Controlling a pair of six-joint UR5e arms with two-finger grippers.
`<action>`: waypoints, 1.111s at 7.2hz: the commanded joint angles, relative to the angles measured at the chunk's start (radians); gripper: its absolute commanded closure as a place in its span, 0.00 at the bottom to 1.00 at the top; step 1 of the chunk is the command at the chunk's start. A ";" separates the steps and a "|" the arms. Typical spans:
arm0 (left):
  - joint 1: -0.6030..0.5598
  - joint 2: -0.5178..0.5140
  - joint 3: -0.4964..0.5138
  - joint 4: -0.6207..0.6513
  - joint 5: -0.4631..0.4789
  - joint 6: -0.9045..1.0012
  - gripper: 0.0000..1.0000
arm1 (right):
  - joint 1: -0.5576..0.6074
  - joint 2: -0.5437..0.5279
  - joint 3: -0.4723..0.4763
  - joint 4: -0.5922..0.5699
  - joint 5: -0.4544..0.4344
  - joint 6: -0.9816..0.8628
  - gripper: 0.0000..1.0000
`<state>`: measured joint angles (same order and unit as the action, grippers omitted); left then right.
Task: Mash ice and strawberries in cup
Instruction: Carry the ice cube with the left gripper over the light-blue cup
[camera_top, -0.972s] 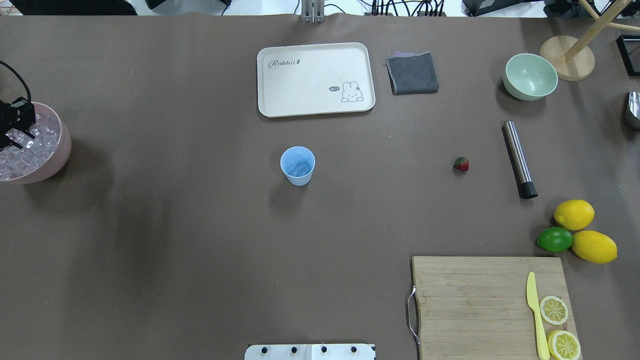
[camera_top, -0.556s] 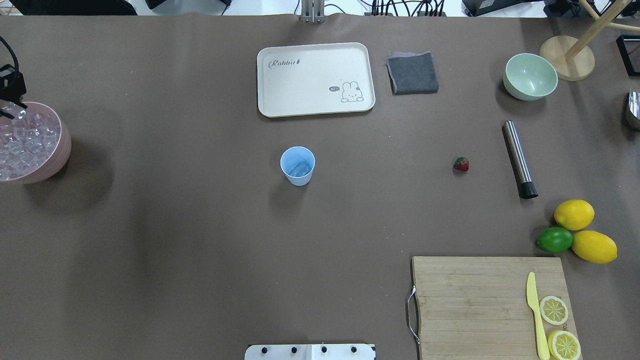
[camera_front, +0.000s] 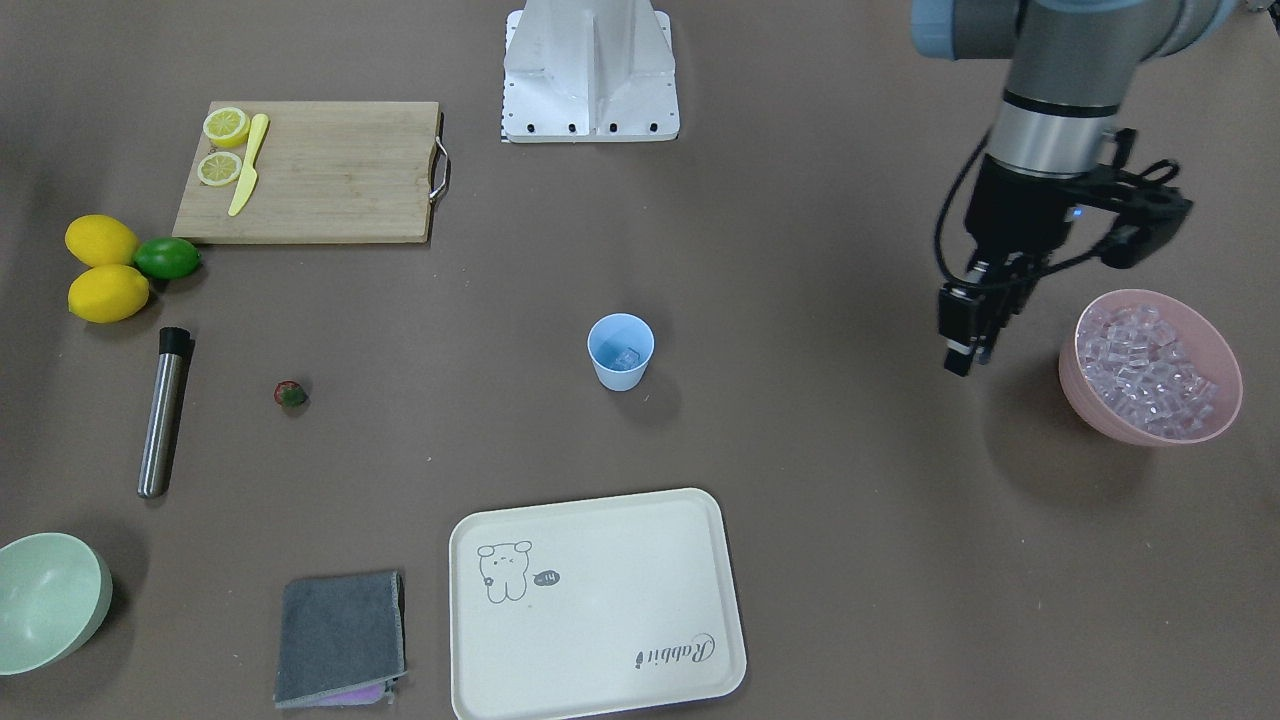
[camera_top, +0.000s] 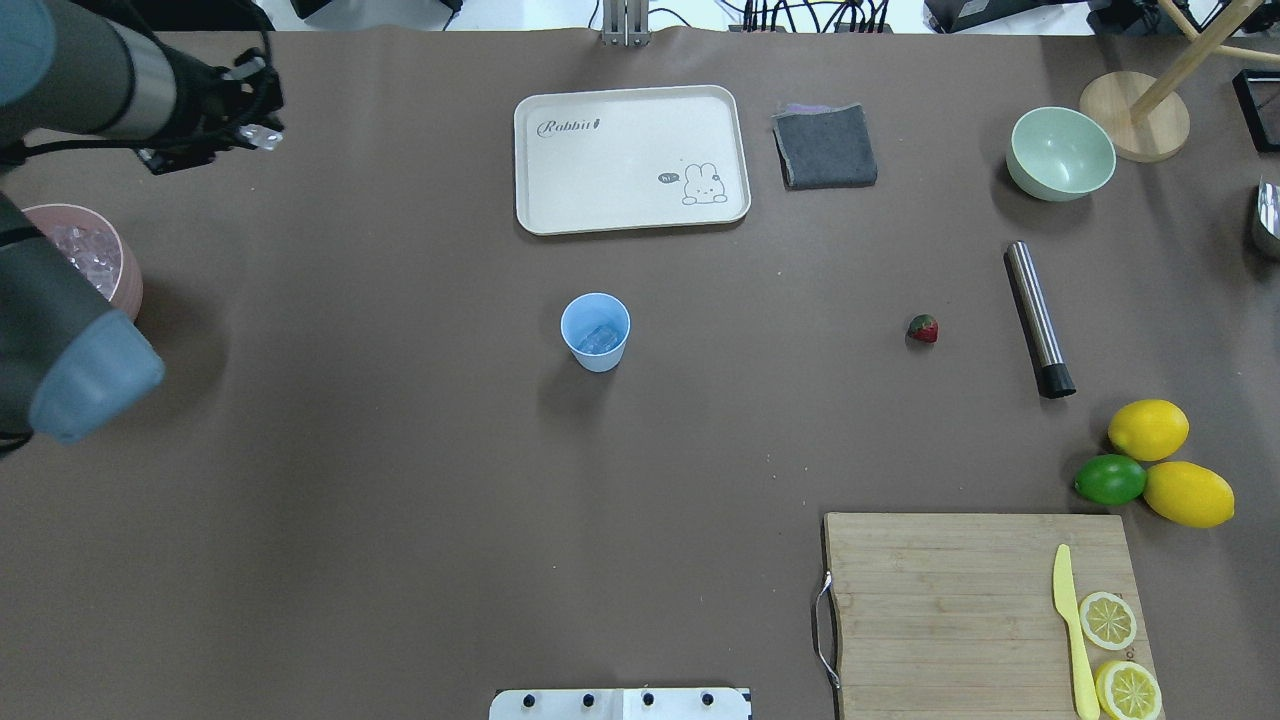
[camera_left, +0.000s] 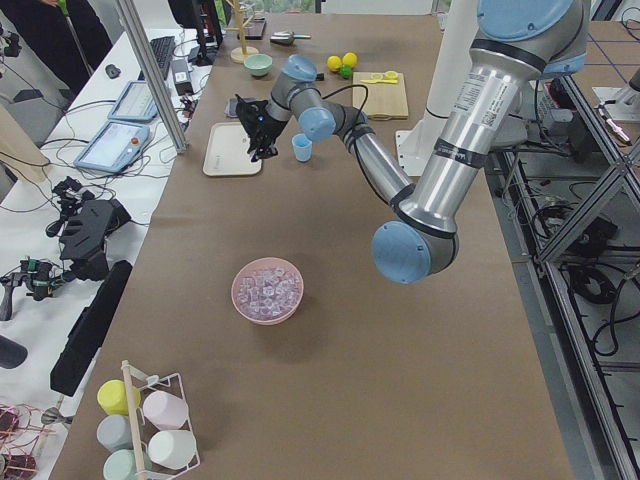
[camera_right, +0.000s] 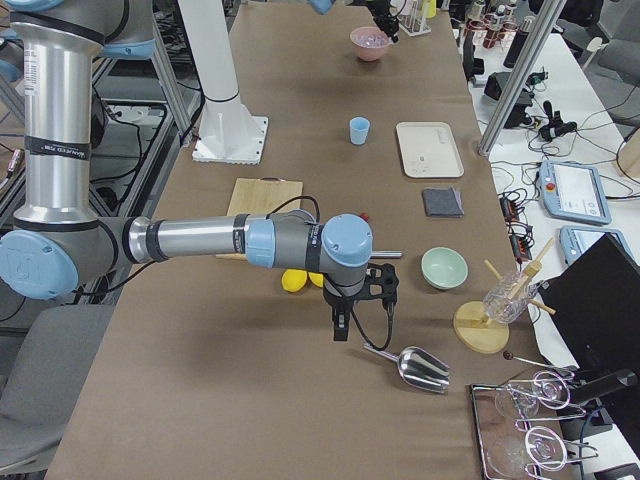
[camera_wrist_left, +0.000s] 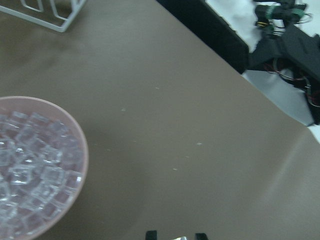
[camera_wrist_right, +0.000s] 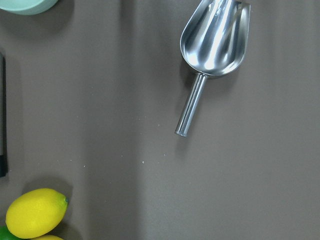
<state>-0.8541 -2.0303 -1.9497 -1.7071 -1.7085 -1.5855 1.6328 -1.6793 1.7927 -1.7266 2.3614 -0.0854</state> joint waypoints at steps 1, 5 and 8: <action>0.181 -0.106 0.094 -0.171 0.081 0.036 1.00 | 0.010 -0.007 -0.009 -0.004 -0.005 0.001 0.00; 0.308 -0.214 0.369 -0.409 0.205 0.142 1.00 | 0.035 -0.020 -0.016 -0.005 -0.005 0.003 0.00; 0.354 -0.218 0.397 -0.451 0.204 0.150 1.00 | 0.071 -0.022 -0.013 -0.007 -0.005 0.003 0.00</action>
<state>-0.5148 -2.2458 -1.5521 -2.1507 -1.5039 -1.4379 1.6901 -1.7003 1.7786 -1.7328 2.3562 -0.0828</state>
